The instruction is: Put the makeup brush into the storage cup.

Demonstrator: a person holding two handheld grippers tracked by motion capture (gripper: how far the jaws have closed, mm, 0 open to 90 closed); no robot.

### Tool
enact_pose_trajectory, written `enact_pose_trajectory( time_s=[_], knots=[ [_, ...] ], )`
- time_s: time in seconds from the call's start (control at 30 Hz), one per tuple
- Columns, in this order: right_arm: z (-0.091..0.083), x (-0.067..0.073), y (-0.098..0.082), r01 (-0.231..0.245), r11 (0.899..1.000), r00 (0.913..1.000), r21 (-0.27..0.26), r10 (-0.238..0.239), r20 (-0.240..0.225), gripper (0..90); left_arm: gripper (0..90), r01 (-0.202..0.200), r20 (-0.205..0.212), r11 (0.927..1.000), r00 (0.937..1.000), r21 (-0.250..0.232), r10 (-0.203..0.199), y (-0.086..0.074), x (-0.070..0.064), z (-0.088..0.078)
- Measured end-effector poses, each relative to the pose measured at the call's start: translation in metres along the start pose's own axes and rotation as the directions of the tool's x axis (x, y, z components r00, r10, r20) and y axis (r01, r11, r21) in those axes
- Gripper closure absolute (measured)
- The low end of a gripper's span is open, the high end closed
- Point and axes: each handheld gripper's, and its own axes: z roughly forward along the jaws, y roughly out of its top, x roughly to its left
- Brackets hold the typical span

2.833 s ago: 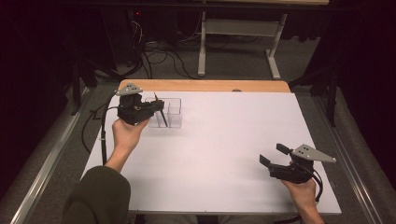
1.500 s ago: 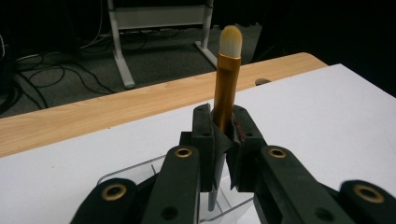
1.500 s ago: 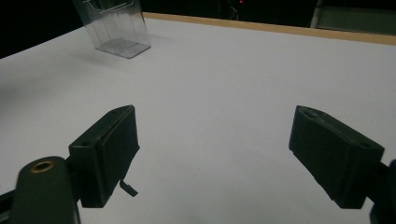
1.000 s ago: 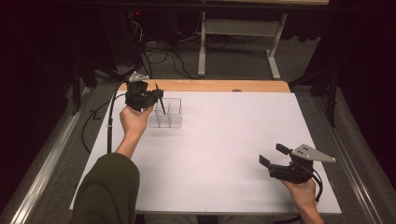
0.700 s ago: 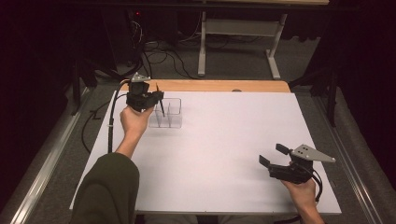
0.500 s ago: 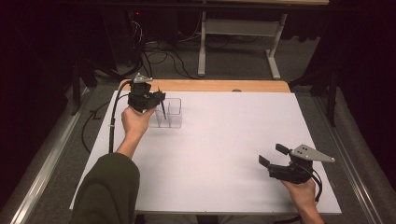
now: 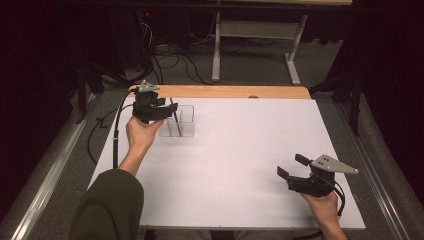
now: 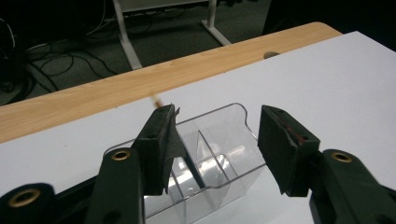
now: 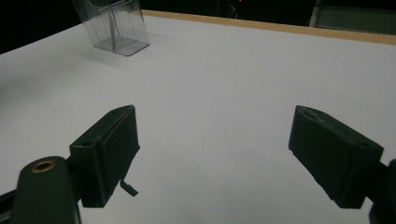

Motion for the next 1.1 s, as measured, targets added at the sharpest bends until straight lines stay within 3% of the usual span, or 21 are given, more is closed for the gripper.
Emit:
enact_pose_trajectory(
  time_s=[0.33,0.57,0.83,1.1],
  knots=[
    [0.0,0.0,0.0,0.001,1.0,1.0,0.001,-0.001,0.001,17.1,43.1,0.005,0.052,0.9996,0.9986,-0.028,-0.004,0.004,-0.007,-0.014],
    [0.001,0.001,0.0,0.004,1.0,1.0,0.007,-0.004,-0.002,17.1,35.7,-0.005,0.043,0.9991,0.999,-0.042,0.007,0.004,-0.008,-0.018],
    [0.001,0.001,0.0,0.0,1.0,1.0,0.003,0.0,0.002,17.1,31.7,-0.012,0.065,0.9992,0.9978,-0.037,0.014,0.004,-0.008,-0.027],
    [0.001,0.001,0.0,0.0,1.0,1.0,0.004,0.0,-0.005,17.1,30.5,0.021,0.076,0.9995,0.9969,-0.023,-0.019,0.006,-0.005,-0.032]
  ],
)
